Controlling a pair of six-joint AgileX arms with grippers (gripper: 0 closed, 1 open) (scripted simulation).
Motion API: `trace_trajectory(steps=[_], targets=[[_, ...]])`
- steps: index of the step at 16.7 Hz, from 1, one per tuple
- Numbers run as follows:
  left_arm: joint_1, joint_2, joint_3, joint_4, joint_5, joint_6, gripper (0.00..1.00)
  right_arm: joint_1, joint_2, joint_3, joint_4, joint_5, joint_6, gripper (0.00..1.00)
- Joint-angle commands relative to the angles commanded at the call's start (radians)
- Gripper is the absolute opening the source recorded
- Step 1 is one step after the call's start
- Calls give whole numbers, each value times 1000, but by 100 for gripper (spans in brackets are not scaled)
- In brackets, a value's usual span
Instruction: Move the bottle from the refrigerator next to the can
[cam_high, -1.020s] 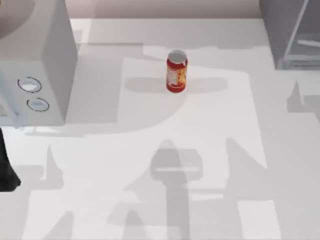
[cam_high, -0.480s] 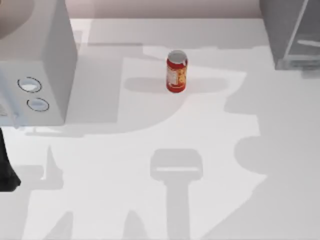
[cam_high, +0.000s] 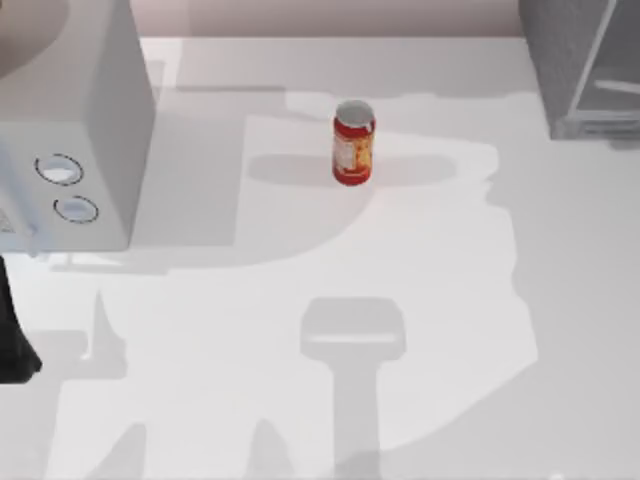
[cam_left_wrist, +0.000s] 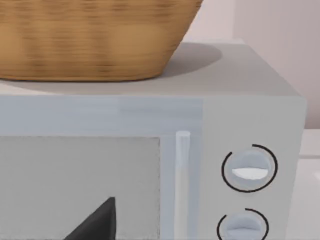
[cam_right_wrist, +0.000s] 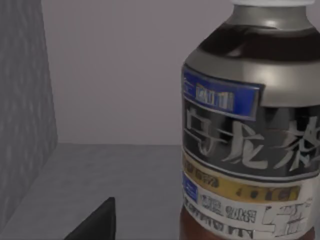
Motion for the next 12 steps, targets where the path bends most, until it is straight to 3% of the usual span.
trace_trajectory(steps=[5, 12], targets=[[0, 0, 0, 0, 0, 0, 100, 8, 19, 34, -17, 7, 0, 100], [0, 0, 0, 0, 0, 0, 100, 31, 143, 265, -122, 33, -1, 100]])
